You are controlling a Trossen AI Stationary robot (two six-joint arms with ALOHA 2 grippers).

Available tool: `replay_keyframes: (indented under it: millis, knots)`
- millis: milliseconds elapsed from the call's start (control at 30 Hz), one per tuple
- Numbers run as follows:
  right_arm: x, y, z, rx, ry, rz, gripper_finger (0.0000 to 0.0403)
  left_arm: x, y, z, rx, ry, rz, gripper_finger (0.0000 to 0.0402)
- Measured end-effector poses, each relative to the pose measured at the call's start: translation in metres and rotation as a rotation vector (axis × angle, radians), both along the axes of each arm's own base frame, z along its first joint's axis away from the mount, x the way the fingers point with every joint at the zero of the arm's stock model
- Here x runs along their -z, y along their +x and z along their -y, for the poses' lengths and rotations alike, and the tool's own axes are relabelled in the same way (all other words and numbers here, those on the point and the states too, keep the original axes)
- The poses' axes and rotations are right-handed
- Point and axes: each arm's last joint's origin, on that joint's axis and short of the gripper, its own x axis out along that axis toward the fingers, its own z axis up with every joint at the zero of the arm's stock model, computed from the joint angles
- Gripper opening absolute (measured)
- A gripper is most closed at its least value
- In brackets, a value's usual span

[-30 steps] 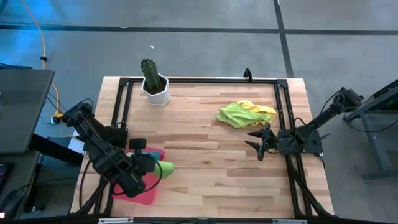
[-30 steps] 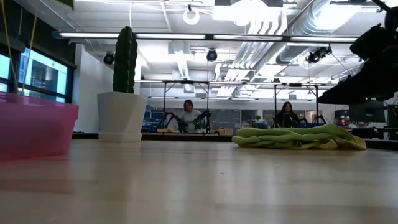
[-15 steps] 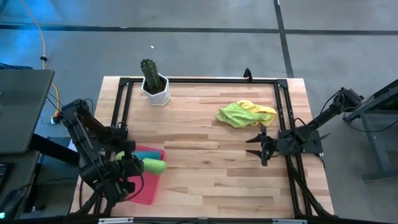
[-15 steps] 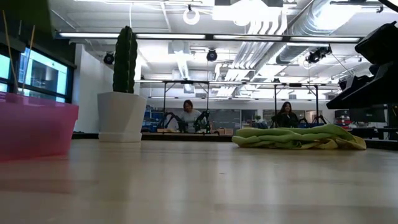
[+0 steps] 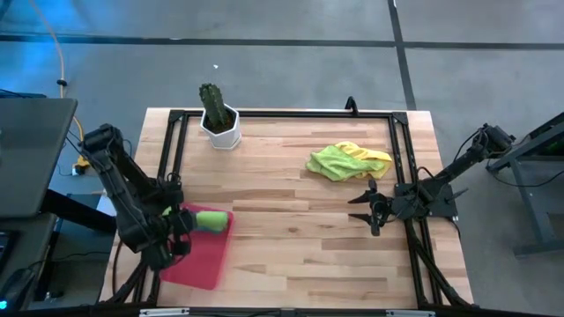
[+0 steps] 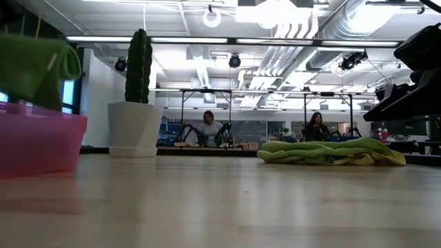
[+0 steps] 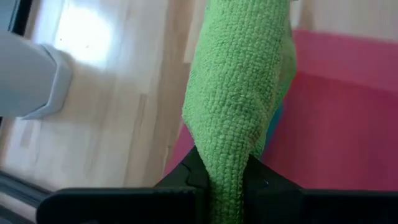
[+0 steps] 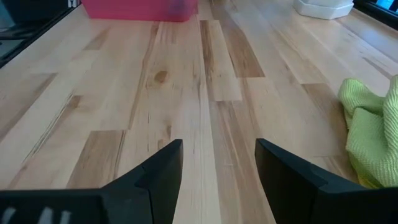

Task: Roll microfiber towels into tight, uniform cylinder then place into a basket
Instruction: Put the rolled green towel into the red bin

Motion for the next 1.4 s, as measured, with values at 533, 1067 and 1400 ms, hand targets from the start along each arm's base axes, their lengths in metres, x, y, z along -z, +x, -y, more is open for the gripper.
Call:
replay_keyframes:
  millis: [533,1067,1400]
  knots:
    - [0.0,0.0,0.0,-0.001,-0.001,-0.001,0.0192,0.048,-0.001,-0.002,0.055,-0.038,0.05,0.0017]
    - [0.0,0.0,0.0,-0.001,-0.001,-0.002,0.0192,0.078,-0.004,-0.001,0.107,-0.144,0.017,0.0017]
    - [0.0,0.0,0.0,-0.001,-0.002,-0.004,0.0192,0.095,-0.002,-0.001,0.162,0.012,-0.032,0.0017]
